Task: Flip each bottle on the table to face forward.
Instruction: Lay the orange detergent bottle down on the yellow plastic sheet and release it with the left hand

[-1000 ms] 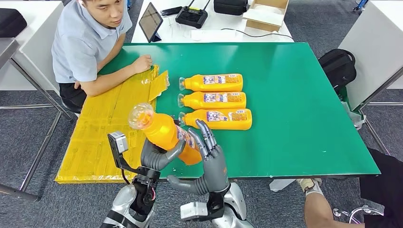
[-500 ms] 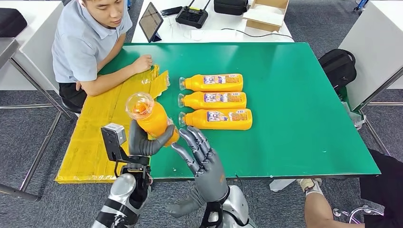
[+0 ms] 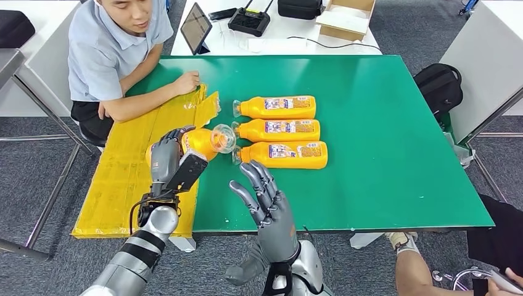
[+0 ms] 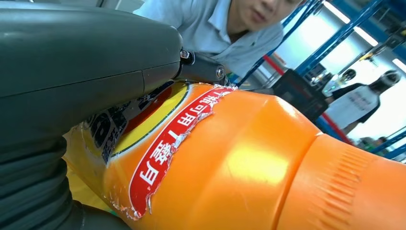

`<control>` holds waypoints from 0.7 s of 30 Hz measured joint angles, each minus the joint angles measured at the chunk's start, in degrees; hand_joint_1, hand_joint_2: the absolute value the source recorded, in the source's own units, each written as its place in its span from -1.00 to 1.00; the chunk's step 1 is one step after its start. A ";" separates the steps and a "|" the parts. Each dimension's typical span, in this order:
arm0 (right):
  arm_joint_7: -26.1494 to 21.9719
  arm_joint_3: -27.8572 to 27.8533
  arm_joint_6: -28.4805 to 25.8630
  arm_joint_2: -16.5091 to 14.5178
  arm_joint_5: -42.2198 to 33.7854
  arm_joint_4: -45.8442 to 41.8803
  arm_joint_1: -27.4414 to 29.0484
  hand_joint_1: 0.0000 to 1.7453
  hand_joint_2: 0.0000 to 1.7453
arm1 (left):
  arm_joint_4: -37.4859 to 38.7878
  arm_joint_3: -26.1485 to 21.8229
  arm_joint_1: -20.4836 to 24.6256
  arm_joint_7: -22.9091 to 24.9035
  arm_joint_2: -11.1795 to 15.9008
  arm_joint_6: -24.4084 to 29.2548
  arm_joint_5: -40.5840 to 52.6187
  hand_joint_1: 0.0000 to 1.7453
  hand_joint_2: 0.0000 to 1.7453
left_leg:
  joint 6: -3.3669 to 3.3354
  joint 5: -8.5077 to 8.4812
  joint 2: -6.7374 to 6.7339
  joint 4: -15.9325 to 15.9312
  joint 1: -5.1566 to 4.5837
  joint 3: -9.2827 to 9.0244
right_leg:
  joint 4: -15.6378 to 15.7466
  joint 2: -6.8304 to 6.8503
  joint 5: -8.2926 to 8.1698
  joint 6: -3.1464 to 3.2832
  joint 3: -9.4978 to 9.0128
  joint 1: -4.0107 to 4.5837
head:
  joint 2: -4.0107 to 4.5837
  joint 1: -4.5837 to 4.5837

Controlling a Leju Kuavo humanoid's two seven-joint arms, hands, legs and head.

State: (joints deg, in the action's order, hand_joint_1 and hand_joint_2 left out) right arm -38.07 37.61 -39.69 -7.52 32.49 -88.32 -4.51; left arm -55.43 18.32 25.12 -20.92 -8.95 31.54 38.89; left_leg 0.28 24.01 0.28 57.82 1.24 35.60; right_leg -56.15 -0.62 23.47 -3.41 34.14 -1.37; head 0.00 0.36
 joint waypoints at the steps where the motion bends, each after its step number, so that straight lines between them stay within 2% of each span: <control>1: 0.00 0.02 0.00 0.02 -0.04 0.00 0.00 -1.00 -1.00 | 0.73 -0.02 0.26 0.02 0.15 0.01 0.02 1.00 1.00 | 0.00 0.00 0.00 0.00 0.00 0.00 | 0.00 0.00 0.00 0.00 0.00 0.00 | 0.00 0.00; 7: 0.00 0.11 0.00 0.15 -0.73 0.01 -0.02 -1.00 -1.00 | 4.40 -0.12 1.66 1.92 0.82 -0.24 1.69 1.00 1.00 | 0.00 0.01 0.00 0.00 0.00 0.02 | 0.01 0.00 0.01 0.00 0.02 0.00 | 0.00 0.02; 13: 0.00 0.26 0.00 0.44 -2.62 0.35 0.01 -1.00 -1.00 | 14.32 -3.73 5.63 5.10 1.27 -3.30 1.42 1.00 1.00 | 0.00 -0.01 0.00 0.00 0.00 -0.01 | 0.00 0.00 0.00 0.01 0.00 0.01 | 0.00 0.02; 19: 0.00 0.28 0.00 0.75 -3.80 1.84 0.02 -1.00 -1.00 | 23.16 -3.76 9.88 11.96 2.14 -2.44 11.05 1.00 1.00 | 0.00 -0.01 -0.06 0.00 0.00 -0.12 | -0.01 -0.02 0.00 0.01 -0.10 0.00 | 0.00 0.02; 21: 0.00 0.27 0.00 0.81 -3.98 2.37 0.03 -1.00 -1.00 | 24.97 -3.43 10.63 12.90 2.39 -2.38 12.42 1.00 1.00 | 0.01 0.00 -0.07 0.00 0.00 -0.14 | -0.01 -0.02 0.00 0.01 -0.11 0.01 | 0.00 0.02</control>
State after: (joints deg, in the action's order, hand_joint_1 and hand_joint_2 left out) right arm -38.07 37.88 -39.69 -6.70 28.51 -85.95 -4.48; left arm -30.46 14.90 35.75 -8.02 -6.56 29.16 51.31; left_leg 0.29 24.01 0.20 57.82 1.24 35.46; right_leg -56.16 -0.65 23.47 -3.39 34.03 -1.36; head 0.00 0.38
